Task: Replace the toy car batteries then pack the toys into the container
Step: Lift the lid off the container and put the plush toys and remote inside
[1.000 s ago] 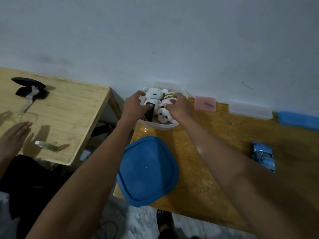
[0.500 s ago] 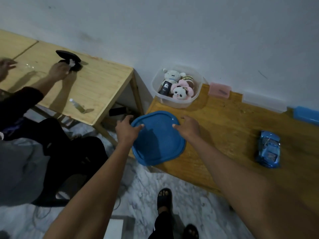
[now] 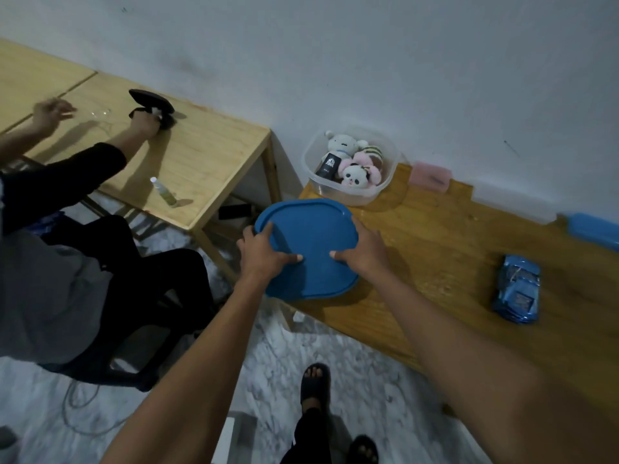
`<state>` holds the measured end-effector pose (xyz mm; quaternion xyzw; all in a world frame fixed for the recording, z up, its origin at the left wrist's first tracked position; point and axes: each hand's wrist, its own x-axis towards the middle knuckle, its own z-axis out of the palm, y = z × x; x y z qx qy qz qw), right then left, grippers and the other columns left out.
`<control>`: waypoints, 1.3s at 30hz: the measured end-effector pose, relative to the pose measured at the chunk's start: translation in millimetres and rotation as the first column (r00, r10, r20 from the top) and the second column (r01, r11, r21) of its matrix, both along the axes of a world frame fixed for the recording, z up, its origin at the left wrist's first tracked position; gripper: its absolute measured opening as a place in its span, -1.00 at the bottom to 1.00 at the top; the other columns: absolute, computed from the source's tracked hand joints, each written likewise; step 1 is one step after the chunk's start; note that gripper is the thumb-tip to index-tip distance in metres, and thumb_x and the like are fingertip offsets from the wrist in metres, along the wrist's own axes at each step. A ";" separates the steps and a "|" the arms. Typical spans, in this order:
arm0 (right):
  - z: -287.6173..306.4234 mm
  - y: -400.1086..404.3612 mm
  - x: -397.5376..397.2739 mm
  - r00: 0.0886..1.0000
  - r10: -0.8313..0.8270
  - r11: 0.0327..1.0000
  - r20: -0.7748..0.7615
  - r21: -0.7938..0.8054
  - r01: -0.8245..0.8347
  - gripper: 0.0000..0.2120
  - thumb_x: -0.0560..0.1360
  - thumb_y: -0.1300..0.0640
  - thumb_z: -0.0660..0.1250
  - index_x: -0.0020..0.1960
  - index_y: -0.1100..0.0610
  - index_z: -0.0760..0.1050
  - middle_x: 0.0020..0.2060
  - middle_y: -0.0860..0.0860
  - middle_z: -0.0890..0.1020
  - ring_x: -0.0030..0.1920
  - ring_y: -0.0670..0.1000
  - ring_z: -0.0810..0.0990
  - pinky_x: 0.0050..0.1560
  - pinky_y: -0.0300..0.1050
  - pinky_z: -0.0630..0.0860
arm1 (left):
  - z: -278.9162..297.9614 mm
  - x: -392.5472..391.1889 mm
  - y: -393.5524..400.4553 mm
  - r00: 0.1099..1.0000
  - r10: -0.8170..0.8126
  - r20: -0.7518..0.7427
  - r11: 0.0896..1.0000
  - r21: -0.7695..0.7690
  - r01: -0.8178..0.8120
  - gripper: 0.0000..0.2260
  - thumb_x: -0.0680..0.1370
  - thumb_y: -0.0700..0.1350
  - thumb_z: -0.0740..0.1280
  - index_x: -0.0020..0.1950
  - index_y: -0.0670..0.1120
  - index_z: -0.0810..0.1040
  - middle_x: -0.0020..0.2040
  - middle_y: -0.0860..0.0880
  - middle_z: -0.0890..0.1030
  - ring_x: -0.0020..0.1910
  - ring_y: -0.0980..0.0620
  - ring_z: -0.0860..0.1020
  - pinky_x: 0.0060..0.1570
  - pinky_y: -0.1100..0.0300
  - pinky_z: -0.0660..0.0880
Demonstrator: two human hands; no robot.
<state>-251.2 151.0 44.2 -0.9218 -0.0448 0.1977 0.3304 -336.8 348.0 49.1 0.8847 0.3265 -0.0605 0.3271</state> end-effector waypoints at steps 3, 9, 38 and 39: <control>24.1 -1.2 7.3 0.997 -0.031 0.999 0.077 0.025 0.030 -0.07 0.35 -0.05 0.58 0.57 -0.13 0.14 0.35 0.10 0.36 0.34 0.18 0.42 0.22 0.06 0.46 | 20.3 15.2 1.0 0.993 -0.043 0.109 0.999 0.037 0.039 -0.04 0.33 0.23 0.58 0.59 -0.05 0.24 0.55 -0.15 0.16 0.50 -0.25 0.15 0.44 -0.18 0.29; 49.5 -6.6 54.1 0.972 -0.173 0.983 0.158 0.095 0.159 -0.06 0.32 -0.08 0.58 0.55 -0.20 0.14 0.30 0.07 0.43 0.25 0.14 0.49 0.06 -0.04 0.50 | 55.8 83.3 9.8 0.956 -0.197 0.216 0.976 0.130 0.172 -0.05 0.29 0.31 0.56 0.52 -0.14 0.35 0.51 -0.16 0.30 0.43 -0.24 0.32 0.36 -0.23 0.43; 9.6 22.1 188.8 0.907 -0.365 0.909 0.209 -0.129 0.396 -0.16 0.38 -0.21 0.52 0.51 0.02 0.23 0.36 0.12 0.30 0.32 0.19 0.37 0.17 0.10 0.50 | 15.5 280.7 39.9 0.833 -0.534 0.146 0.845 0.091 0.526 -0.15 0.45 0.19 0.51 0.55 -0.25 0.28 0.42 -0.16 0.33 0.36 -0.22 0.37 0.33 -0.09 0.42; 10.7 23.2 188.3 0.908 -0.365 0.910 0.208 -0.127 0.395 -0.16 0.37 -0.22 0.52 0.50 0.02 0.24 0.35 0.12 0.30 0.31 0.19 0.38 0.18 0.10 0.52 | 16.9 281.6 40.7 0.827 -0.547 0.129 0.837 0.092 0.539 -0.14 0.45 0.20 0.50 0.56 -0.24 0.27 0.42 -0.16 0.33 0.36 -0.23 0.37 0.34 -0.11 0.42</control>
